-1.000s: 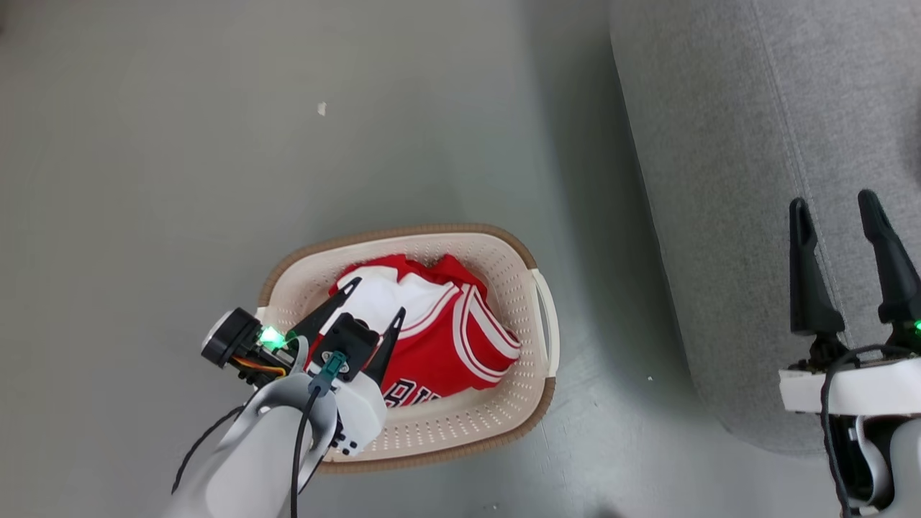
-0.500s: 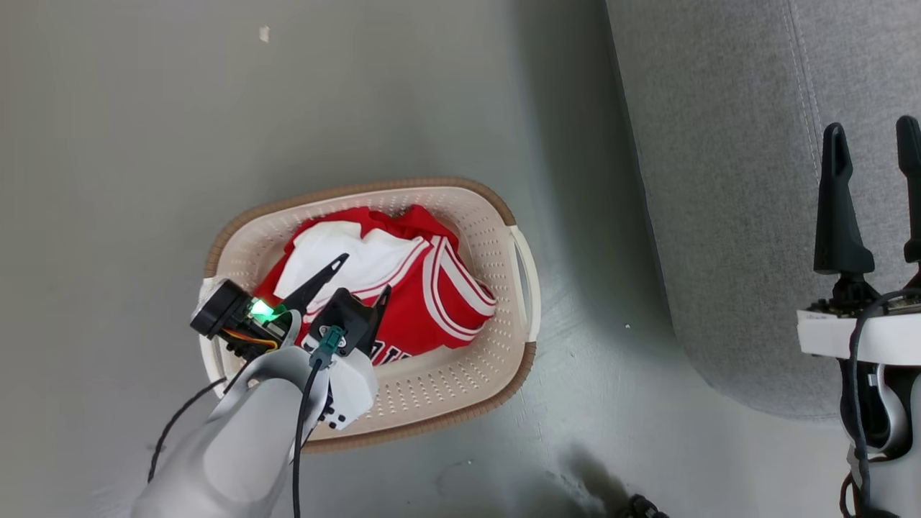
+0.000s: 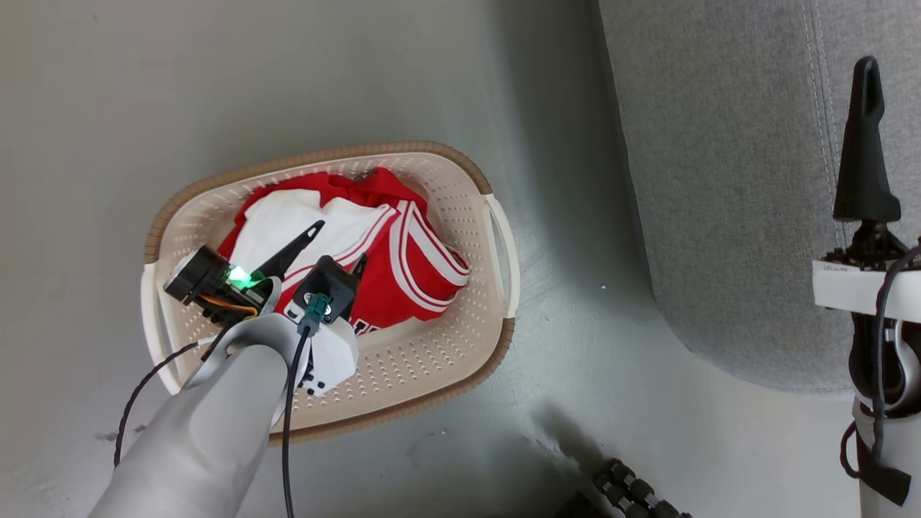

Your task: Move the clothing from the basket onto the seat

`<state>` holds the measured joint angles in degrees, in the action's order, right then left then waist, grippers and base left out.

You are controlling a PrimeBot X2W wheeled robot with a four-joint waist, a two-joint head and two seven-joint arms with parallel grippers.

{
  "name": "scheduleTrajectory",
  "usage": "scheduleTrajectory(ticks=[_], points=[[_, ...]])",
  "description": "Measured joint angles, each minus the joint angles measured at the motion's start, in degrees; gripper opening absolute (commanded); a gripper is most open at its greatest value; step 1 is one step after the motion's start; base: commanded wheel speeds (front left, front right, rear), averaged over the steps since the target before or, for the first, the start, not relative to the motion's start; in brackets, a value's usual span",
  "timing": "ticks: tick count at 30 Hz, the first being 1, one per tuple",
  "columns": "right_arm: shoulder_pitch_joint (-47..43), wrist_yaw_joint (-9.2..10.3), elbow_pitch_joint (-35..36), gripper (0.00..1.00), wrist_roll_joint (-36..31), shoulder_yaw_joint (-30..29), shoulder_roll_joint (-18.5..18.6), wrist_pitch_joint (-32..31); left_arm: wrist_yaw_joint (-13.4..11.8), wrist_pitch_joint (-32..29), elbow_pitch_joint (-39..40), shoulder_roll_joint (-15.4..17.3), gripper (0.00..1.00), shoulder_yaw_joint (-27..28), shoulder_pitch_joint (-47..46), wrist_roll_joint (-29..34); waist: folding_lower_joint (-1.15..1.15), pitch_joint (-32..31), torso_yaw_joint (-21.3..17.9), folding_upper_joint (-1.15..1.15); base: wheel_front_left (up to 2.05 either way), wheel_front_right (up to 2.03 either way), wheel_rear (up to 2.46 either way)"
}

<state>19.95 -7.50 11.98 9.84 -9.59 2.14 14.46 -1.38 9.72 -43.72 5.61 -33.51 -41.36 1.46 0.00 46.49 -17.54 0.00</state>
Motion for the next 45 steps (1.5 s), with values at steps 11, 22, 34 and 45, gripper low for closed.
scheduleTrajectory(ticks=[11,22,34,45], points=[[2.91,0.0,-0.63,1.0,1.8,0.98,0.0,0.0,-1.69,0.04,-3.25,0.3,1.0,-0.65,-3.29,2.26,0.0,3.47,-2.35,0.0,0.0,0.0,0.0],[4.4,0.0,-1.55,1.0,3.47,1.8,0.0,0.01,-5.34,0.54,-6.12,0.71,1.0,-0.68,-4.87,4.16,0.0,5.55,-4.46,0.0,0.0,0.0,0.0],[5.19,0.0,-2.66,1.0,4.82,2.55,-0.01,0.01,-8.13,0.75,-9.18,0.53,1.0,-0.63,-6.43,4.75,0.0,6.77,-5.99,0.0,0.0,0.0,0.0],[5.27,0.0,-3.12,1.0,5.0,3.04,-0.01,0.01,-9.99,-2.11,-13.41,2.02,1.0,-0.2,-9.02,5.52,0.0,7.41,-6.97,0.0,0.0,0.0,0.0]])
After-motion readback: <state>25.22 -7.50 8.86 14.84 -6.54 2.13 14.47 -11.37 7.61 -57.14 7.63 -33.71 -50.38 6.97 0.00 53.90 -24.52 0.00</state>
